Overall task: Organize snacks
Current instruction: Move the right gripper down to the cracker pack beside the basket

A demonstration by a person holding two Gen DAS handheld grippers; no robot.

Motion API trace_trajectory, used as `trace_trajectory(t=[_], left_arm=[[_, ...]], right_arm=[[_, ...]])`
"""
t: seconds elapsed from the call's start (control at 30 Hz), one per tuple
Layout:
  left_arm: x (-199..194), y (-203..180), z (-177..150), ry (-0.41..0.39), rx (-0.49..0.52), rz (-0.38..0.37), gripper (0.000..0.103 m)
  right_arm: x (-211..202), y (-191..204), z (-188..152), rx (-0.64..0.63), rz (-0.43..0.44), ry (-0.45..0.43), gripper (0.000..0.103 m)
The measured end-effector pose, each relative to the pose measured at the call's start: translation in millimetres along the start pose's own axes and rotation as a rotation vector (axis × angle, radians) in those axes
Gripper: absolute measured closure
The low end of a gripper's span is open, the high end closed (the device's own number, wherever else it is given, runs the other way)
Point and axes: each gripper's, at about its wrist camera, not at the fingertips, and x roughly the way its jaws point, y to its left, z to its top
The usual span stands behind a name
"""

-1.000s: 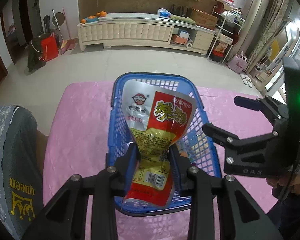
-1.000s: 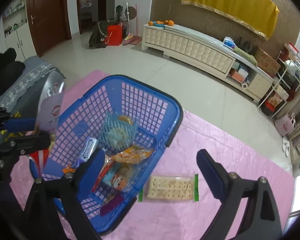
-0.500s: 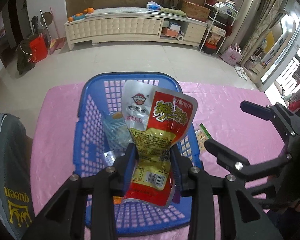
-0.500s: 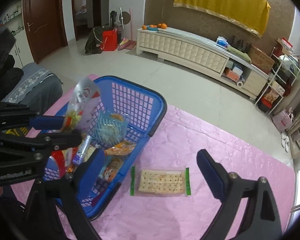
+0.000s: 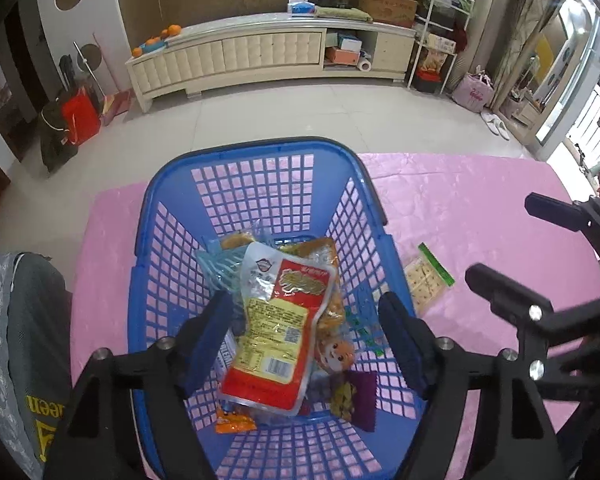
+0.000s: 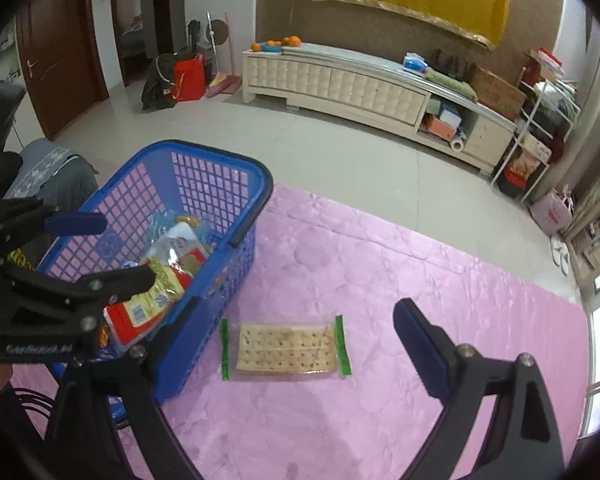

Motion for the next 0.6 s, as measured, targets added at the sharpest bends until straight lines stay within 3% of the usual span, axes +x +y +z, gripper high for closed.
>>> trace_trajectory(t=[0.43,0.6], left_arm=[[-66,13,-21,-0.081,-0.047,0.019,0.026],[-71,1,-22,-0.093,-0.030,0.017,0.024]], right_arm=[[-44,9,0,0.025,0.035,-0.052,0.008],[-49,6,-4,0.027,0.026,-0.049,0.008]])
